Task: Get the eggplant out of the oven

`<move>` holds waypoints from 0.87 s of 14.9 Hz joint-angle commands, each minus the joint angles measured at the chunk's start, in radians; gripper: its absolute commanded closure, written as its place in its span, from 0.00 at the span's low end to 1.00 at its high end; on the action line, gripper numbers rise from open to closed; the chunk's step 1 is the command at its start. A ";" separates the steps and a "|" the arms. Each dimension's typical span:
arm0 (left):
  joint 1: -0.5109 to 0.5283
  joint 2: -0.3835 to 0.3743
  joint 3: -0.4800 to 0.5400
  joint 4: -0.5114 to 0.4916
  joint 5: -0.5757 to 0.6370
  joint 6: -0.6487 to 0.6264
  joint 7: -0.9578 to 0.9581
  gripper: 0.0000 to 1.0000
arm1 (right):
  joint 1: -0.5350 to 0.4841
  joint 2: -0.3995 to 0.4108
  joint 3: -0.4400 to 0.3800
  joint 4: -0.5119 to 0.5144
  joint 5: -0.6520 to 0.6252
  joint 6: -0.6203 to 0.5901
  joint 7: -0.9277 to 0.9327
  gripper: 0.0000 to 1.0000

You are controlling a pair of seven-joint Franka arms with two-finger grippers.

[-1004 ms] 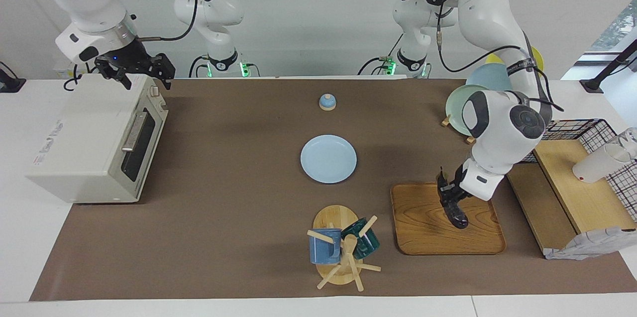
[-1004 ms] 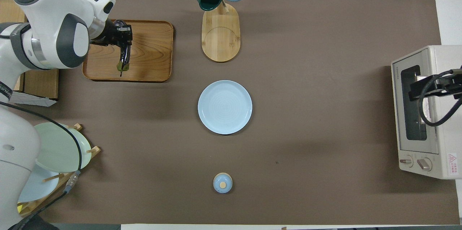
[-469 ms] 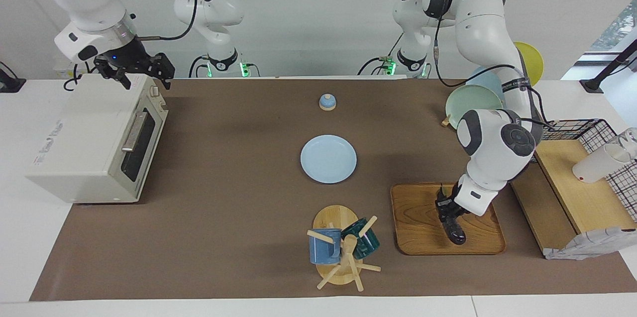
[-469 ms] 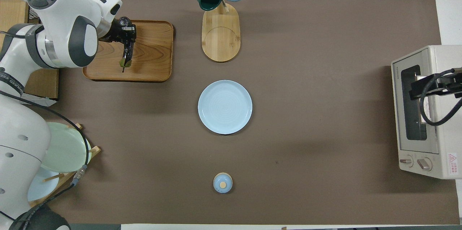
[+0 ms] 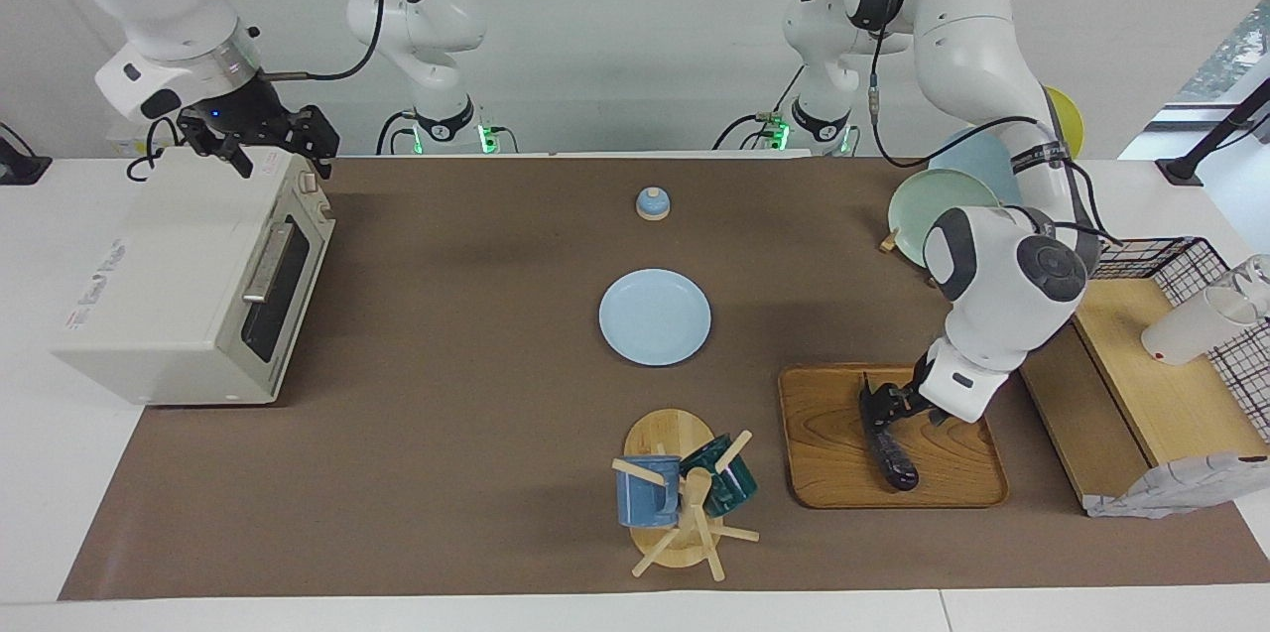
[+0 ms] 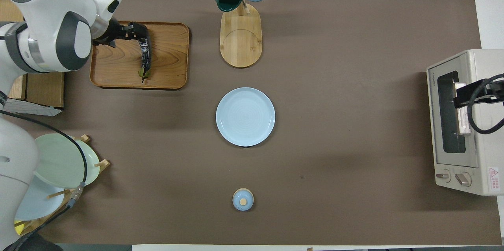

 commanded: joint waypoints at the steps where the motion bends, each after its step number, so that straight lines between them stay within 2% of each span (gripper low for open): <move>1: 0.019 -0.133 0.001 -0.023 0.014 -0.144 -0.004 0.00 | -0.022 0.009 0.002 0.017 0.035 0.004 0.004 0.00; 5: 0.021 -0.264 0.007 -0.024 0.020 -0.315 -0.007 0.00 | -0.021 0.008 0.002 0.017 0.034 0.007 0.004 0.00; 7: 0.021 -0.339 0.008 -0.062 0.020 -0.382 -0.004 0.00 | -0.021 0.006 0.004 0.016 0.034 0.004 0.002 0.00; 11: 0.009 -0.524 0.008 -0.272 0.024 -0.390 -0.007 0.00 | -0.014 0.002 0.004 -0.001 0.035 0.024 0.004 0.00; 13: 0.004 -0.590 0.005 -0.355 0.045 -0.389 -0.008 0.00 | -0.013 0.000 0.004 -0.004 0.035 0.034 0.005 0.00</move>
